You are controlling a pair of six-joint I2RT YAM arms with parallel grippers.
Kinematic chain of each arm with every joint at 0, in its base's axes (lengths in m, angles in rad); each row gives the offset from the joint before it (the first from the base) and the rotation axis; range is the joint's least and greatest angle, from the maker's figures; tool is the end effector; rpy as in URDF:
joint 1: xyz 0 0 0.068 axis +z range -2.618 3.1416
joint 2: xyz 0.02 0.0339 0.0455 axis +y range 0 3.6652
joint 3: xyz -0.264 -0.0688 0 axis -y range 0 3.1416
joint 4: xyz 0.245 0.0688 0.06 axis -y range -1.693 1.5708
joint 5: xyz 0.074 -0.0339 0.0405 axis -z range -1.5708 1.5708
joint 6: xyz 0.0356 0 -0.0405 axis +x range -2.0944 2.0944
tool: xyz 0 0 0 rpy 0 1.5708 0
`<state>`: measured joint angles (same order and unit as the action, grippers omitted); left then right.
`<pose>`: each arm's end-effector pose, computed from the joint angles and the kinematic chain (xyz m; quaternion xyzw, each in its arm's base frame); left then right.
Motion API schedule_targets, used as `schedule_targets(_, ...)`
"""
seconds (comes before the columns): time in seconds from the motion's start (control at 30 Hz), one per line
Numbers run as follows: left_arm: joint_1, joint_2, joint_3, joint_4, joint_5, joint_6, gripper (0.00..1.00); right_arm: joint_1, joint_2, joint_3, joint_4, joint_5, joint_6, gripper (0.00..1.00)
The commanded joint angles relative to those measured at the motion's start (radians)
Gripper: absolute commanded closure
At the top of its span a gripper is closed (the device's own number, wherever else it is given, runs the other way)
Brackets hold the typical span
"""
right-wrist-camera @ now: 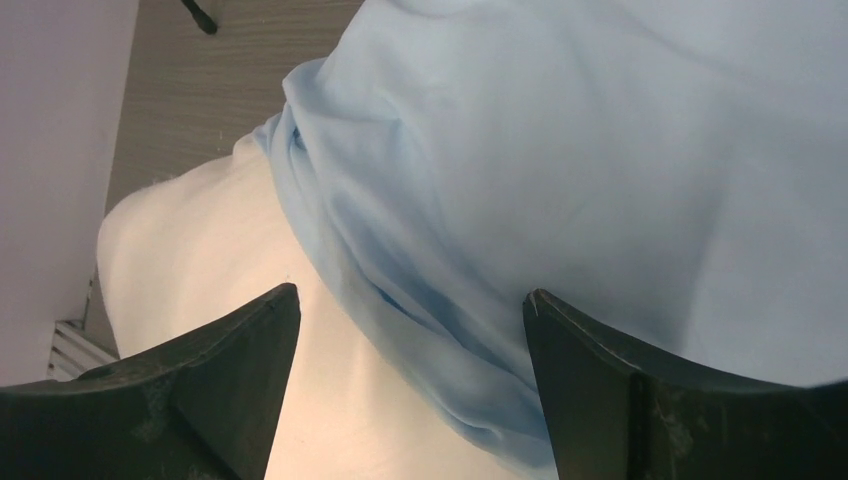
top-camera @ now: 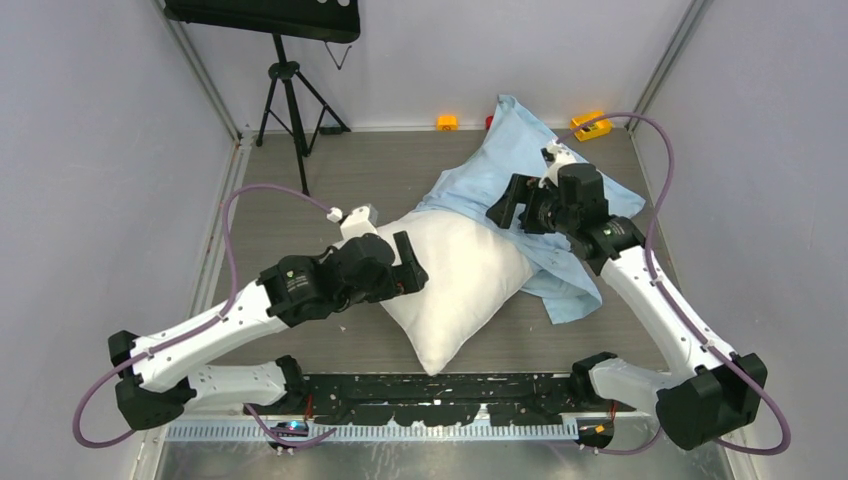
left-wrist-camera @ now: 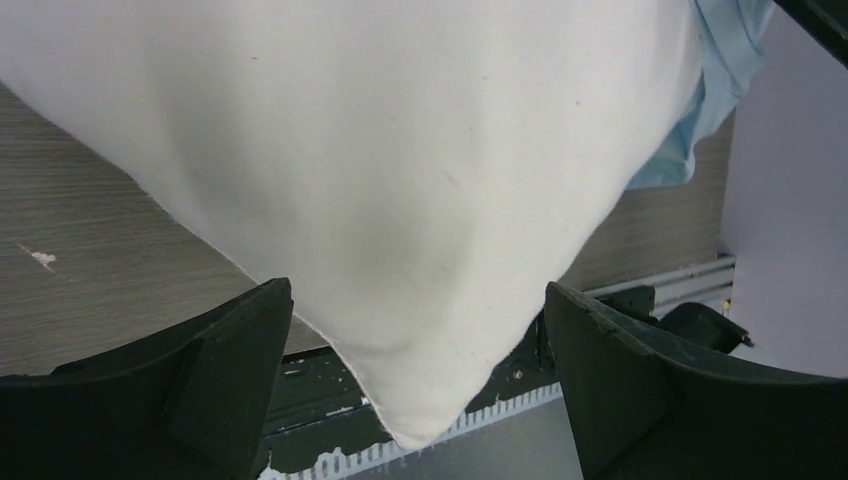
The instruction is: Remove the pillowcase from the pillow
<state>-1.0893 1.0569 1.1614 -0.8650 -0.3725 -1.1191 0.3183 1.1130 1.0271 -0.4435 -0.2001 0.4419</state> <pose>0.1065 -0.1759 0.3548 -0.0864 0.9020 -0.2694 0.3262 0.2319 0.0839 0.3341 0.0037 0.8646 0.2641 0.4275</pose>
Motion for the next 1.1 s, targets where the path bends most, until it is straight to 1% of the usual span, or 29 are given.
schedule_targets(0.0, -0.003, 0.021, 0.004, -0.046, -0.130, -0.116, 0.00, 0.067, 0.027, 0.073, -0.029, 0.045, -0.088, 0.14)
schedule_targets(0.07, -0.003, 0.043, -0.003, -0.020, -0.113, -0.112, 0.00, 0.105, 0.047, 0.091, -0.051, 0.091, -0.112, 0.14)
schedule_targets(0.13, -0.003, 0.071, 0.021, -0.010, -0.094, -0.093, 0.00, 0.130, 0.066, 0.110, -0.074, 0.145, -0.130, 0.14)
schedule_targets(0.17, -0.002, 0.086, 0.046, -0.019, -0.089, -0.083, 0.00, 0.135, 0.075, 0.117, -0.086, 0.173, -0.132, 0.15)
schedule_targets(0.2, -0.002, 0.098, 0.069, -0.032, -0.091, -0.071, 0.00, 0.138, 0.083, 0.124, -0.096, 0.193, -0.130, 0.18)
schedule_targets(0.27, -0.002, 0.108, 0.099, -0.039, -0.106, -0.044, 0.00, 0.139, 0.096, 0.137, -0.117, 0.256, -0.130, 0.27)
schedule_targets(0.4, -0.003, 0.132, 0.151, -0.021, -0.121, 0.049, 0.00, 0.140, 0.104, 0.137, -0.123, 0.300, -0.128, 0.48)
schedule_targets(0.43, -0.003, 0.153, 0.187, -0.043, -0.131, 0.075, 0.00, 0.140, 0.103, 0.134, -0.121, 0.309, -0.123, 0.54)
schedule_targets(0.53, -0.003, 0.222, 0.300, -0.109, -0.191, 0.156, 0.00, 0.141, 0.089, 0.114, -0.099, 0.345, -0.099, 0.79)
schedule_targets(0.57, -0.002, 0.243, 0.324, -0.099, -0.200, 0.204, 0.00, 0.140, 0.081, 0.105, -0.085, 0.344, -0.095, 0.84)
schedule_targets(0.63, -0.002, 0.286, 0.355, -0.052, -0.171, 0.319, 0.00, 0.140, 0.058, 0.087, -0.057, 0.331, -0.085, 0.86)
schedule_targets(0.7, 0.000, 0.331, 0.380, -0.013, -0.100, 0.453, 0.00, 0.141, 0.043, 0.076, -0.034, 0.313, -0.079, 0.87)
schedule_targets(0.73, -0.001, 0.352, 0.387, 0.002, -0.065, 0.541, 0.00, 0.142, 0.038, 0.072, -0.025, 0.307, -0.074, 0.89)
schedule_targets(0.8, 0.008, 0.397, 0.399, 0.014, -0.010, 0.629, 0.00, 0.140, 0.033, 0.070, -0.015, 0.292, -0.063, 0.92)
schedule_targets(0.87, 0.039, 0.440, 0.398, 0.020, 0.044, 0.657, 0.00, 0.140, 0.033, 0.067, -0.004, 0.288, -0.053, 0.99)
schedule_targets(0.93, 0.083, 0.492, 0.379, 0.041, 0.119, 0.660, 0.00, 0.142, 0.034, 0.061, 0.007, 0.288, -0.041, 1.00)
schedule_targets(1.07, 0.110, 0.573, 0.340, 0.037, 0.152, 0.657, 0.00, 0.139, 0.036, 0.046, 0.023, 0.319, -0.027, 1.00)
